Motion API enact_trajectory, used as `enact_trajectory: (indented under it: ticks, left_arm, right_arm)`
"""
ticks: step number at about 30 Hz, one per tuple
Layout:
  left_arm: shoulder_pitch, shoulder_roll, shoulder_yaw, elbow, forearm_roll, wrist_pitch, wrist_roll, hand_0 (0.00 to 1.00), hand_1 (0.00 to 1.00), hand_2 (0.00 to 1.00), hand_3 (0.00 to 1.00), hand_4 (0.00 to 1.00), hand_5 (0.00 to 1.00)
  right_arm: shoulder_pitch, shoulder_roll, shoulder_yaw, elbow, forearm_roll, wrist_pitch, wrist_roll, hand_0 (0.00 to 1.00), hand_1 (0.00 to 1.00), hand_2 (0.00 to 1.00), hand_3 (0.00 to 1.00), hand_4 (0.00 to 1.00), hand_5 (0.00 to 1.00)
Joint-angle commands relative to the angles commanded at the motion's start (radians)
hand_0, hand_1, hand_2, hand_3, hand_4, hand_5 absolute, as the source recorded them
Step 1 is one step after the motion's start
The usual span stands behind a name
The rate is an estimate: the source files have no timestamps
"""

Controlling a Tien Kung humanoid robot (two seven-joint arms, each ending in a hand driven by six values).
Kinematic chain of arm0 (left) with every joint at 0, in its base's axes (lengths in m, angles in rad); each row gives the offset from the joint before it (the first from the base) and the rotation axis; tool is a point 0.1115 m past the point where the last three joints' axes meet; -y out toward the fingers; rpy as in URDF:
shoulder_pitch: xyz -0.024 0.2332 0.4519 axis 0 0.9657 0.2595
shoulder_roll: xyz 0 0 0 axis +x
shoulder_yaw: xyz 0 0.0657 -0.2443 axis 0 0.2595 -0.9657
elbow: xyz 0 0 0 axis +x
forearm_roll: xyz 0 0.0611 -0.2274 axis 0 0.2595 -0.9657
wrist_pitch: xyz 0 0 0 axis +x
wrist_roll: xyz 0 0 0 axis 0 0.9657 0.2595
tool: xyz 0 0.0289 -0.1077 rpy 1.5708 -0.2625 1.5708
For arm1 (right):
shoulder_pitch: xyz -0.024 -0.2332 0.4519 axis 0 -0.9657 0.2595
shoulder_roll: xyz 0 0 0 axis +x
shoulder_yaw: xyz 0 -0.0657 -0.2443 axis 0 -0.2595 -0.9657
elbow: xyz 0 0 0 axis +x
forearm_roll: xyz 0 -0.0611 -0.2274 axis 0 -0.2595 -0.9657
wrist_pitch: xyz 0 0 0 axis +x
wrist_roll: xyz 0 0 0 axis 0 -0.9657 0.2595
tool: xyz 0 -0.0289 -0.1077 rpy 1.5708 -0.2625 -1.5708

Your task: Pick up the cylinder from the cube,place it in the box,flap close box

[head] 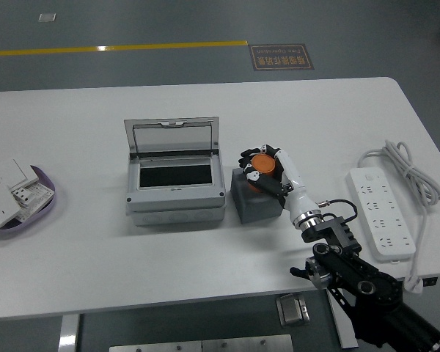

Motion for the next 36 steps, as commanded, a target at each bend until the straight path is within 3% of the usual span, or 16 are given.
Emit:
enact_trajectory:
  ticks: [8, 10, 18, 23, 27, 28, 33, 34, 36]
  left_arm:
    - [0.002, -0.001, 0.000, 0.000, -0.002, 0.001, 0.000, 0.599, 0.579, 0.556, 0.598, 0.661, 0.255]
    - [0.002, -0.001, 0.000, 0.000, -0.001, 0.001, 0.000, 0.599, 0.580, 0.557, 0.599, 0.660, 0.253]
    - [0.003, -0.001, -0.002, 0.000, -0.001, 0.001, 0.001, 0.599, 0.580, 0.557, 0.600, 0.660, 0.253]
    - [0.003, -0.001, -0.004, 0.000, 0.001, 0.001, 0.002, 0.599, 0.580, 0.556, 0.599, 0.659, 0.252]
    - [0.005, -0.003, -0.005, 0.000, 0.004, 0.001, 0.005, 0.599, 0.580, 0.556, 0.599, 0.659, 0.252]
    - [0.005, -0.003, -0.005, 0.000, 0.005, 0.001, 0.006, 0.599, 0.580, 0.557, 0.600, 0.661, 0.257]
    - [0.003, 0.001, -0.014, -0.002, 0.016, 0.000, 0.011, 0.599, 0.580, 0.557, 0.600, 0.661, 0.257]
    - [0.003, 0.002, -0.016, -0.003, 0.019, 0.000, 0.012, 0.599, 0.580, 0.557, 0.600, 0.662, 0.262]
    - [0.001, 0.004, -0.019, -0.003, 0.022, -0.001, 0.013, 0.599, 0.580, 0.557, 0.600, 0.662, 0.262]
  right_arm:
    - [0.015, -0.007, -0.011, 0.048, -0.032, -0.054, 0.014, 0.407, 0.425, 0.370, 0.293, 0.002, 0.002]
    - [0.022, -0.009, -0.018, 0.066, -0.056, -0.068, 0.007, 0.399, 0.387, 0.336, 0.247, 0.002, 0.002]
    - [0.077, -0.010, -0.090, 0.126, -0.149, -0.118, -0.054, 0.387, 0.375, 0.323, 0.240, 0.002, 0.002]
    - [0.141, 0.010, -0.151, 0.137, -0.262, -0.132, -0.149, 0.366, 0.361, 0.316, 0.229, 0.002, 0.002]
    - [0.205, 0.026, -0.191, 0.159, -0.403, -0.087, -0.261, 0.366, 0.361, 0.316, 0.229, 0.002, 0.002]
    - [0.218, 0.029, -0.200, 0.162, -0.433, -0.077, -0.285, 0.068, 0.209, 0.284, 0.225, 0.002, 0.002]
    - [0.300, 0.035, -0.263, 0.161, -0.585, -0.042, -0.419, 0.068, 0.209, 0.284, 0.225, 0.002, 0.002]
    - [0.312, 0.035, -0.274, 0.157, -0.613, -0.038, -0.444, 0.015, 0.187, 0.282, 0.222, 0.002, 0.002]
    - [0.332, 0.035, -0.291, 0.149, -0.662, -0.028, -0.486, 0.015, 0.187, 0.282, 0.222, 0.002, 0.002]
